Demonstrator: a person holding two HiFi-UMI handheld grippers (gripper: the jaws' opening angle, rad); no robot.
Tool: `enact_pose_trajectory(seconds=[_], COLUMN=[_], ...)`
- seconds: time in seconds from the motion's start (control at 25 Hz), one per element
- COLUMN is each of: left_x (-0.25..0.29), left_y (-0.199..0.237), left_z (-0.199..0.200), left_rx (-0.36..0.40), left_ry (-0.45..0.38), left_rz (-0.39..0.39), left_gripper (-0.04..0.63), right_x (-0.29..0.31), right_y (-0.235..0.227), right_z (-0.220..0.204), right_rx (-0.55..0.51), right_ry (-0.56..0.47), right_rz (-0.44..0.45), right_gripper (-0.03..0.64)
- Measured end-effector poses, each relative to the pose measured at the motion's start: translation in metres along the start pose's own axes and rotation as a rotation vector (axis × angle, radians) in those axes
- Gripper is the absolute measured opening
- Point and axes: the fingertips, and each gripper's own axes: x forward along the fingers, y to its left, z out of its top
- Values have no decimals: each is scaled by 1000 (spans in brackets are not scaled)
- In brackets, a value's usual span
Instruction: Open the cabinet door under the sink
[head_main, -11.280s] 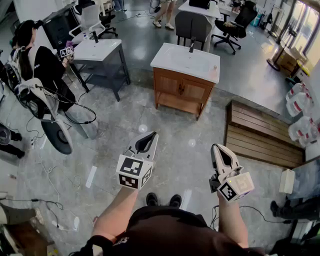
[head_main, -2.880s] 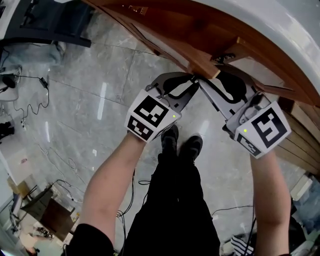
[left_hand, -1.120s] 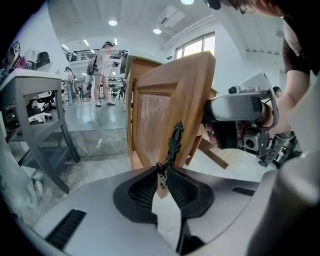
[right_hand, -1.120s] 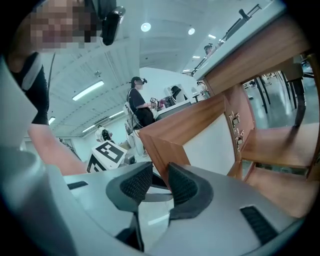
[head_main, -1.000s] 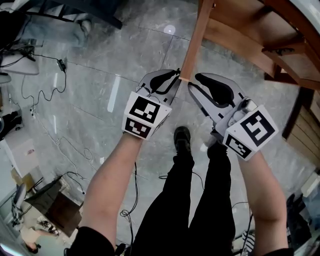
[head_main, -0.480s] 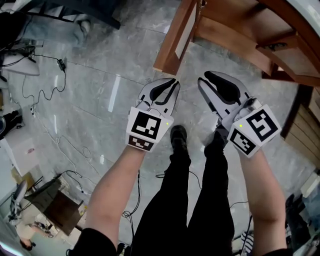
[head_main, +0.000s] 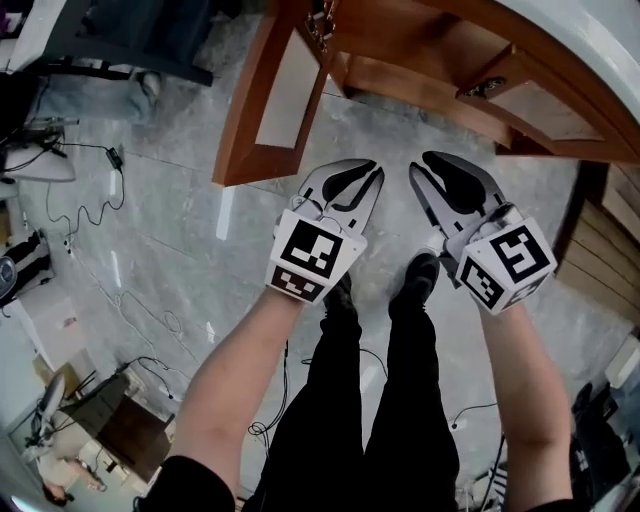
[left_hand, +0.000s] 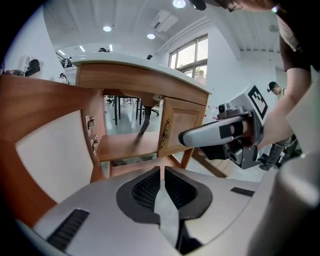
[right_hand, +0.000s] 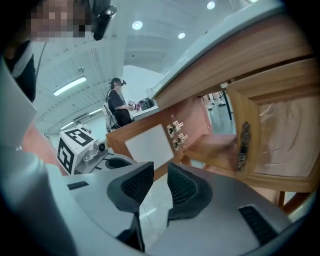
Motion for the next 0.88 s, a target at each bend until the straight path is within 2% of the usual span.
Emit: enact_pose_trajectory(seconds=[0.2, 0.36, 0.6, 0.72, 0.88], left_x=[49, 79, 117, 127, 134], left_y=[5, 15, 16, 21, 27], left_z=[39, 61, 77, 85, 91], left_rx=[-14, -65, -38, -25, 39], left_ry=[-23, -64, -47, -41, -30], left_rz=[46, 80, 7, -26, -81], left_gripper=[40, 40, 40, 40, 40], right_x=[-30, -36, -25, -16, -2], right_y=[-70, -107, -149, -171, -188], right_z=[2, 2, 0, 2, 7], right_rx=[45, 71, 84, 145, 206], right_ry=[-9, 5, 12, -20, -77], right_rz=[-100, -185, -324, -393, -465], right_gripper=[101, 101, 101, 107, 118])
